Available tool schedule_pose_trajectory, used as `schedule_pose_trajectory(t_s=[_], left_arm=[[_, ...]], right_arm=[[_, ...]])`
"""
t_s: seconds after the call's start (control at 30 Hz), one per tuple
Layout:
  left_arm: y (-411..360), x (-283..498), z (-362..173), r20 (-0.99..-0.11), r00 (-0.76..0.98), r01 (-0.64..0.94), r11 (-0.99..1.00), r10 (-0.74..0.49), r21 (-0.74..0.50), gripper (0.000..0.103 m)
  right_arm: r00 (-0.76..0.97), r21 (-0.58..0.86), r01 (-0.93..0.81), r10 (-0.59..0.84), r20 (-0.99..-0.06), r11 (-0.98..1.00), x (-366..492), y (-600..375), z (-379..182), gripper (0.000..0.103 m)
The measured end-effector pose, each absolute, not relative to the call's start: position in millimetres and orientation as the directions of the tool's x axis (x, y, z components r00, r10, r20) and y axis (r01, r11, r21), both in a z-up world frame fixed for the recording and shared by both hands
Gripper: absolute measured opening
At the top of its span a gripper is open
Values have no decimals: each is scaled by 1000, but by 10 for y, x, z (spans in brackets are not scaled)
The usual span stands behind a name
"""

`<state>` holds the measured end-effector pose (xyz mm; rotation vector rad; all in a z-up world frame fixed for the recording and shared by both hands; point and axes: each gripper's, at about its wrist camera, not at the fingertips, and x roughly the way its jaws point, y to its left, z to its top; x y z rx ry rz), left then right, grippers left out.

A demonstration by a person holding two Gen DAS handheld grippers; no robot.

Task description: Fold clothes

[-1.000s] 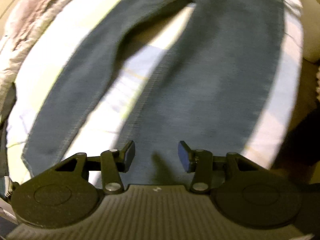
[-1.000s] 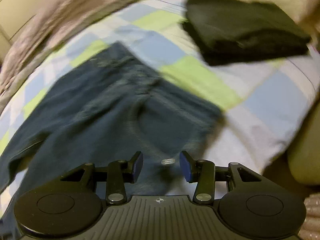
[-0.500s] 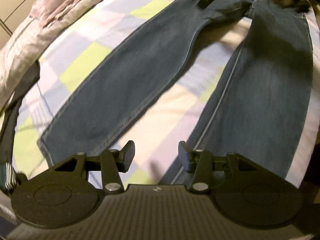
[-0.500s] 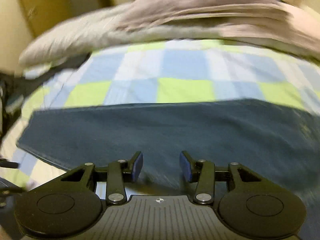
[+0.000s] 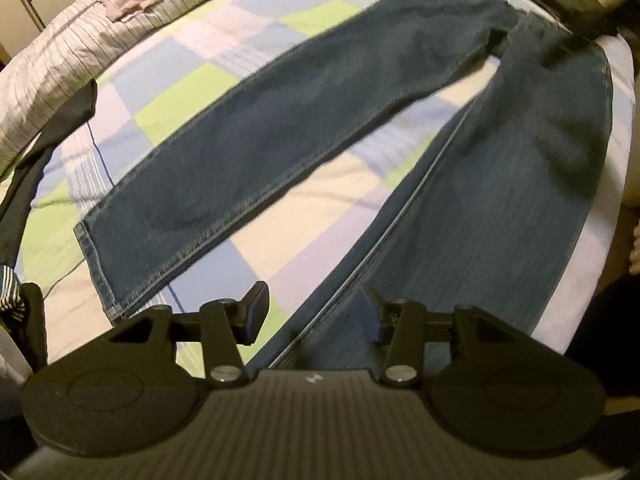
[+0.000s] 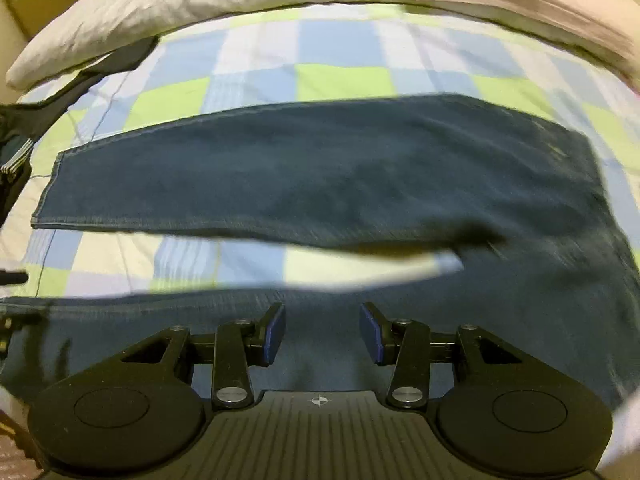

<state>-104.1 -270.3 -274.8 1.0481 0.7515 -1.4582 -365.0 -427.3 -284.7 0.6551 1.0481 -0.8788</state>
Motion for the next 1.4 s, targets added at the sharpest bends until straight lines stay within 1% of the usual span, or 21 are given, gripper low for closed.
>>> schedule_pose_trajectory(t_s=[0.17, 0.23, 0.27, 0.3, 0.33, 0.47, 0.5, 0.53, 0.57, 0.6, 0.7, 0.83, 1.07, 1.23, 1.4], left_arm=[[-2778, -1318, -2464, -901, 41, 990, -103, -432, 94, 47], [-2808, -1429, -2350, -897, 46, 993, -79, -439, 89, 52], [-2823, -1485, -2294, -895, 49, 994, -67, -442, 87, 55], [-2838, -1540, -2237, -894, 51, 995, -54, -446, 84, 60], [-2853, -1596, -2180, -892, 54, 996, -42, -450, 82, 63], [-2834, -1886, -1985, -893, 65, 998, 41, -445, 52, 64], [-2813, -1965, -1947, -896, 67, 997, 63, -439, 44, 66], [-2779, -2032, -1929, -900, 65, 996, 77, -431, 35, 76], [-2744, -2097, -1913, -904, 62, 996, 91, -424, 26, 80], [-2700, -2168, -1901, -903, 57, 996, 89, -425, 20, 81], [-2562, -2385, -1863, -900, 48, 998, 59, -434, 25, 81], [-2493, -2457, -1820, -898, 35, 999, 29, -439, 24, 81], [-2416, -2205, -1734, -900, 16, 1000, -16, -436, 26, 81], [-2148, -1924, -1847, -917, 6, 1000, 4, -399, 5, 81], [-1840, -1745, -1973, -932, 71, 997, -6, -355, 78, 81]], right_arm=[[180, 63, 929, -298, -938, 364, -4232, -4087, -2601, 45], [169, 72, 947, -297, -940, 312, -4457, -4042, -2510, 46], [165, 76, 954, -298, -940, 290, -4564, -4019, -2465, 62], [170, 77, 952, -301, -939, 297, -4634, -3995, -2424, 85], [174, 78, 949, -303, -937, 304, -4704, -3970, -2384, 88], [192, 82, 940, -315, -930, 332, -4985, -3872, -2221, 88], [196, 82, 937, -317, -928, 339, -5055, -3848, -2180, 88], [201, 83, 935, -320, -926, 346, -5125, -3823, -2140, 88], [205, 84, 932, -323, -924, 353, -5195, -3798, -2099, 88], [210, 85, 929, -325, -922, 360, -5265, -3774, -2058, 88], [221, 78, 917, -337, -915, 391, -5428, -3711, -1956, 88], [196, 39, 919, -369, -909, 392, -5526, -3549, -1803, 88], [116, -32, 932, -378, -919, 362, -5384, -3266, -1710, 88], [83, -54, 939, -377, -922, 340, -5098, -2954, -1701, 88], [60, -74, 941, -378, -924, 329, -4880, -2647, -1745, 88]])
